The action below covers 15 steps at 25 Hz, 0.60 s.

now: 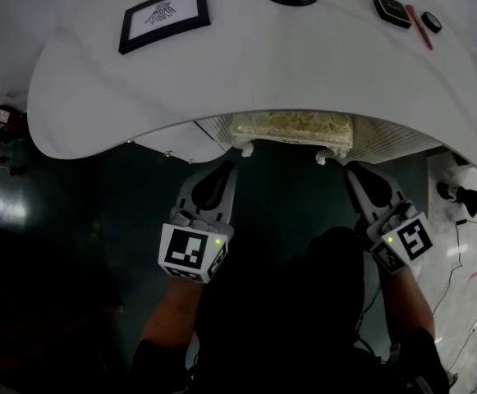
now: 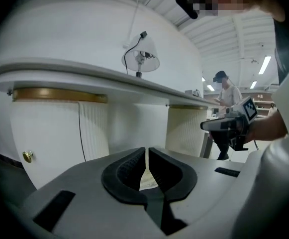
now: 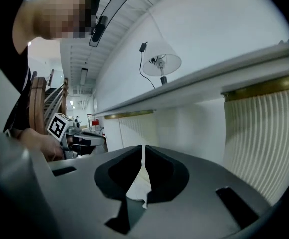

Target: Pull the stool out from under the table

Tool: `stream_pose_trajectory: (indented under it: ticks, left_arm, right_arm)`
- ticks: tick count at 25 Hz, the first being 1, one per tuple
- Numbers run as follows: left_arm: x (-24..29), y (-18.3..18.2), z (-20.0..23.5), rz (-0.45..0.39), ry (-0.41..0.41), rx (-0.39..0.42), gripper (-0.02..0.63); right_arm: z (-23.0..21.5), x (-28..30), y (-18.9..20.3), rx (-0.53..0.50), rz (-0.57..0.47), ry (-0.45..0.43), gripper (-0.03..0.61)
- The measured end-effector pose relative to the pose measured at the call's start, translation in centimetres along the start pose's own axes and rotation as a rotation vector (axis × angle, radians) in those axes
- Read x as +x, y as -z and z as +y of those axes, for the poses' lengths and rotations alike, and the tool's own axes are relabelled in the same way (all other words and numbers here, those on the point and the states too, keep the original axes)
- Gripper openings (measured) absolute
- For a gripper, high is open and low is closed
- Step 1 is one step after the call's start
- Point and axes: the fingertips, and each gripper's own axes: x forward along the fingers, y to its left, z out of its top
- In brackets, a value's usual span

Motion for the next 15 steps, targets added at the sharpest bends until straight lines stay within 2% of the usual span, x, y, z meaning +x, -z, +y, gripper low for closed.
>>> stream_pose_trajectory:
  ticks: [4, 8, 12, 13, 14, 15]
  left_arm:
    - [2.4, 4.6, 1.8, -0.007, -0.006, 0.015, 0.02]
    - [4.7, 9.3, 3.4, 0.014, -0.005, 0.031, 0.106]
    - [7.0, 14.5, 4.8, 0.052, 0.011, 0.051, 0.129]
    - [7.7, 15.7, 5.2, 0.059, 0.017, 0.043, 0.145]
    - [8.4, 16.8, 5.7, 0.062, 0.019, 0.037, 0.158]
    - [9.0, 17.7, 6.2, 0.061, 0.016, 0.036, 0.163]
  right_arm:
    - [-3.1, 1.7, 5.4, 0.009, 0.007, 0.044, 0.02]
    - [-4.6, 3.6, 9.1, 0.014, -0.029, 0.046, 0.02]
    - [-6.4, 4.2, 13.9, -0.038, 0.036, 0.053, 0.021]
    - [-6.8, 4.4, 15.2, -0.045, 0.054, 0.05, 0.044]
    - [-7.3, 4.7, 16.4, -0.051, 0.069, 0.046, 0.107]
    - [-7.8, 5.0, 17.5, -0.054, 0.083, 0.046, 0.142]
